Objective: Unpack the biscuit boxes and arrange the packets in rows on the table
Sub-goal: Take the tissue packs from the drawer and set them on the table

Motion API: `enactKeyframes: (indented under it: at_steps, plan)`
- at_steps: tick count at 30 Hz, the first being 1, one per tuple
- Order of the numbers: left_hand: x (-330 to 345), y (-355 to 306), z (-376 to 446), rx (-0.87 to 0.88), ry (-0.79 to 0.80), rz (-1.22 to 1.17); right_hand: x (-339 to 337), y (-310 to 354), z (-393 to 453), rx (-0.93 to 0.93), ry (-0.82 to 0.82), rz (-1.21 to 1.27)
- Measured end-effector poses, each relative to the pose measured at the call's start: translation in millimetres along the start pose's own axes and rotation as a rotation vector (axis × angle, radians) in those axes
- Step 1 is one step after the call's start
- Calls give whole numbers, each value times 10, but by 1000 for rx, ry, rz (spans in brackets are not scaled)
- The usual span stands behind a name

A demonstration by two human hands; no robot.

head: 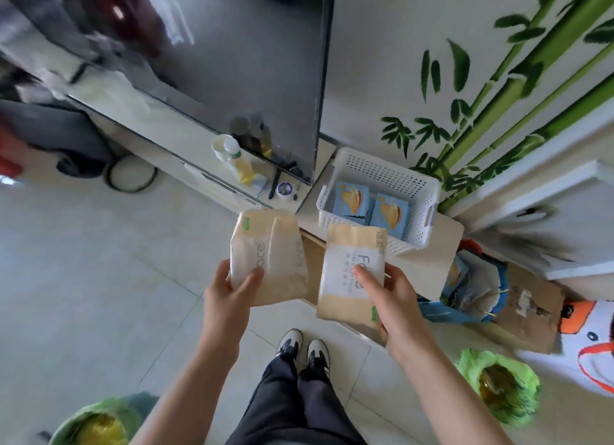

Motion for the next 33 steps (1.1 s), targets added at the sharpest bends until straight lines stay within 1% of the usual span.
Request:
enactKeyframes:
  at_steps: [6, 11, 17, 25, 29, 33]
  plan:
    - [-379, 237, -472, -44, -208, -138, 358, 80, -126, -30, 246, -201]
    - [-821, 429, -836, -98, -366, -241, 807, 38, -332, -56, 371, -294]
    - [-1554, 703, -1326, -86, -584, -320, 1454, -186, -668, -44, 518, -454]
    - [-2735, 1124, -2138, -66, -827, -416, 2661, -603, -1572, -112, 806, -645]
    - [-3265, 1312, -2530, -74, -926, -467, 3172, -912, -2078, -109, 921, -695]
    - [-3797, 1585, -3012, -84, -1088, -530, 3676, -1339, -2648, -102, 1040, -760]
Point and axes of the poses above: each hand's wrist, its own z-axis towards the middle knuckle, its own x-axis out of the palm, y = z × x, the point moved 2 cm from there along z, towards the middle knuckle
